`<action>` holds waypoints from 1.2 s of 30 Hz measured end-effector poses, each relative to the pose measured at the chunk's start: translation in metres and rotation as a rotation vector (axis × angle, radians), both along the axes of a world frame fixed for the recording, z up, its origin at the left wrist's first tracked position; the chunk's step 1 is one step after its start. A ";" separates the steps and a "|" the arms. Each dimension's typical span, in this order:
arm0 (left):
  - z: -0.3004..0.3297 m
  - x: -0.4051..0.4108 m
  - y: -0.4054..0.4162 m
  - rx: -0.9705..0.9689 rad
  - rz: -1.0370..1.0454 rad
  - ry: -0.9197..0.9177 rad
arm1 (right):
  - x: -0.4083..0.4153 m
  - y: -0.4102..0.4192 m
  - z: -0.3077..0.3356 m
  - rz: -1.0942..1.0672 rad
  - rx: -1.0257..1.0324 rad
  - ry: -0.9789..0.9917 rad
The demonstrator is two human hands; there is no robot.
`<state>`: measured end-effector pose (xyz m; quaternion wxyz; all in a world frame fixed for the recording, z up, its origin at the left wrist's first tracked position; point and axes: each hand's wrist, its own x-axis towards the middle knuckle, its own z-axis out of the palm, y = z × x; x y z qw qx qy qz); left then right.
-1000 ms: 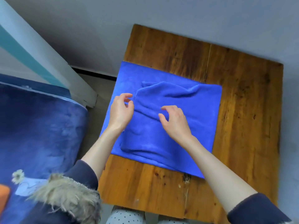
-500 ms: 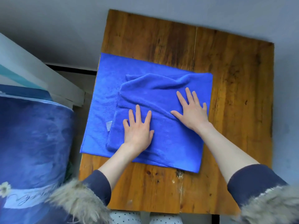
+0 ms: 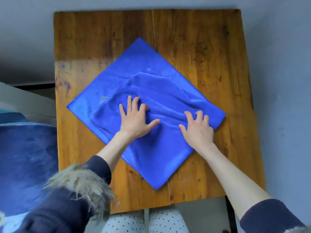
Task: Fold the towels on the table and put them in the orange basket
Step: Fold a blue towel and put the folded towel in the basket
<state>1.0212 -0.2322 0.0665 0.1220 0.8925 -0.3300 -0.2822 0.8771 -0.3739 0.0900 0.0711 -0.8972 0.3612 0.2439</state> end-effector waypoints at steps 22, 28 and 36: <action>0.001 -0.032 0.014 -0.322 -0.216 -0.167 | -0.011 -0.064 0.003 -0.497 0.319 -0.396; 0.007 0.026 0.025 -0.185 0.106 -0.256 | 0.036 -0.075 -0.016 -0.440 0.412 -0.338; 0.016 0.049 0.043 -0.019 0.260 -0.087 | 0.032 -0.083 -0.011 -0.560 0.580 -0.444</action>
